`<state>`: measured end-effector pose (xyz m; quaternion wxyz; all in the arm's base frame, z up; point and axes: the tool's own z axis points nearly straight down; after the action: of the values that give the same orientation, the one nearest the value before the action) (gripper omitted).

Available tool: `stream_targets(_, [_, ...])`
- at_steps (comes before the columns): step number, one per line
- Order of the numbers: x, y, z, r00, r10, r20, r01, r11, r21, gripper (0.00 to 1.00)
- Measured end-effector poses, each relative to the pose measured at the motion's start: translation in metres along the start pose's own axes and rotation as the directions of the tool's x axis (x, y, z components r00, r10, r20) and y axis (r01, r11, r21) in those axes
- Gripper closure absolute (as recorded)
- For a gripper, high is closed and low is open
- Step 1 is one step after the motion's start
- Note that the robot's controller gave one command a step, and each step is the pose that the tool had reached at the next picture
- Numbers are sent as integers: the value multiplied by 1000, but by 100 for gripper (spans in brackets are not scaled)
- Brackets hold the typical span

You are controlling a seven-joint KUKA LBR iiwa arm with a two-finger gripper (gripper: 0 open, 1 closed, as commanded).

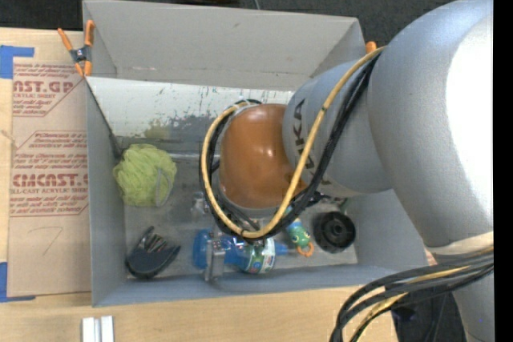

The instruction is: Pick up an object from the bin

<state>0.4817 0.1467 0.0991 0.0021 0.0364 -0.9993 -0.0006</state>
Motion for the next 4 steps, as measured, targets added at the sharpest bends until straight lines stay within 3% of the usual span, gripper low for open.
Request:
stream_targets(1, [0, -33, 27, 997, -69, 33, 69, 998, -1, 0])
stream_targets(2, [1, -24, 29, 996, -90, 10, 90, 996, -1, 100])
stream_targets(4, [3, -24, 16, 996, -90, 6, 90, 996, -1, 100])
